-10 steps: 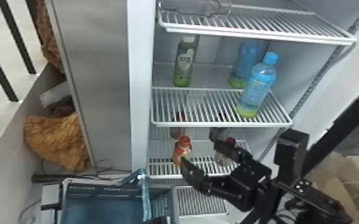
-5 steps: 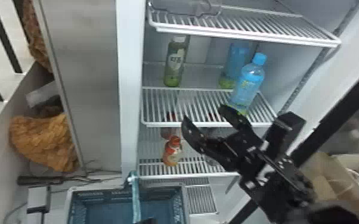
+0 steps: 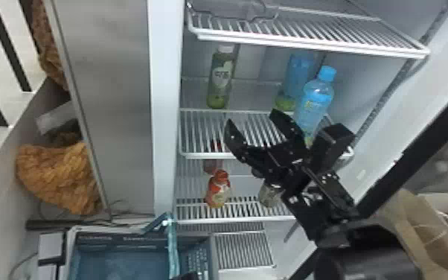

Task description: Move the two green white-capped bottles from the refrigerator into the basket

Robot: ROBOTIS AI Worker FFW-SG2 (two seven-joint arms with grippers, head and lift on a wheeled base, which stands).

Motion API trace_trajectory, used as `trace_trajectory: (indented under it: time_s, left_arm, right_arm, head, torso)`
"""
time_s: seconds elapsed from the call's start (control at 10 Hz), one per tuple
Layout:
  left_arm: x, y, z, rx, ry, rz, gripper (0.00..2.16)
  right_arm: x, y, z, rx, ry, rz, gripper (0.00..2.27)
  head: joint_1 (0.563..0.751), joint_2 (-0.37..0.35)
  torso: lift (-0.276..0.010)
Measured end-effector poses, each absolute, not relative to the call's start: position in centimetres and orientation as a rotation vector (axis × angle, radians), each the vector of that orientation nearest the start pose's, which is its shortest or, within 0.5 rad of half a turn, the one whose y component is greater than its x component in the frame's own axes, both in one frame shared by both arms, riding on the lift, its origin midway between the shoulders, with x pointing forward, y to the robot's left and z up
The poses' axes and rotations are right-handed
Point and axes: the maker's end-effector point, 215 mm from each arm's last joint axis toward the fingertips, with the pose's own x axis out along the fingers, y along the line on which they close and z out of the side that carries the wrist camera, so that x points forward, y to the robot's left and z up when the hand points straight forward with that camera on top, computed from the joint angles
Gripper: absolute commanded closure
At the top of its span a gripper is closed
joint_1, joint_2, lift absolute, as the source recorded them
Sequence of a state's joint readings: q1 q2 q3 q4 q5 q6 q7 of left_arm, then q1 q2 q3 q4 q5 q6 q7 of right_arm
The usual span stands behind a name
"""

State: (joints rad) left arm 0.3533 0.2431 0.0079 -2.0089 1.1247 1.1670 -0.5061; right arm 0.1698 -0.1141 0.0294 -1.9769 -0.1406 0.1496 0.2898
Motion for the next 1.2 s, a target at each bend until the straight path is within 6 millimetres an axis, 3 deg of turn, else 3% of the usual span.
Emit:
trace_trajectory:
  time_s: [0.5,0.8,1.2]
  left_arm:
    - [28.1,1.0,-37.7,-0.991,0.875,-1.065,1.19]
    - [28.3,0.9,-37.7,-0.989,0.876,-1.066,1.19]
    - [28.4,0.8,-37.7,-0.987,0.877,-1.071,1.19]
  right_arm:
    - [58.9,-16.3,-27.0,-0.009,-0.103,0.303,0.0]
    - [61.1,-14.8,-27.8,-0.011,-0.083,0.298,0.0]
    - [63.8,-14.8,-27.7,-0.028,-0.079,0.263,0.0]
  head:
    - [0.695,-0.201]
    - [0.695,-0.176]
    - [0.695,-0.168]
  torso:
    - [-0.004]
    - [-0.004]
    - [-0.004]
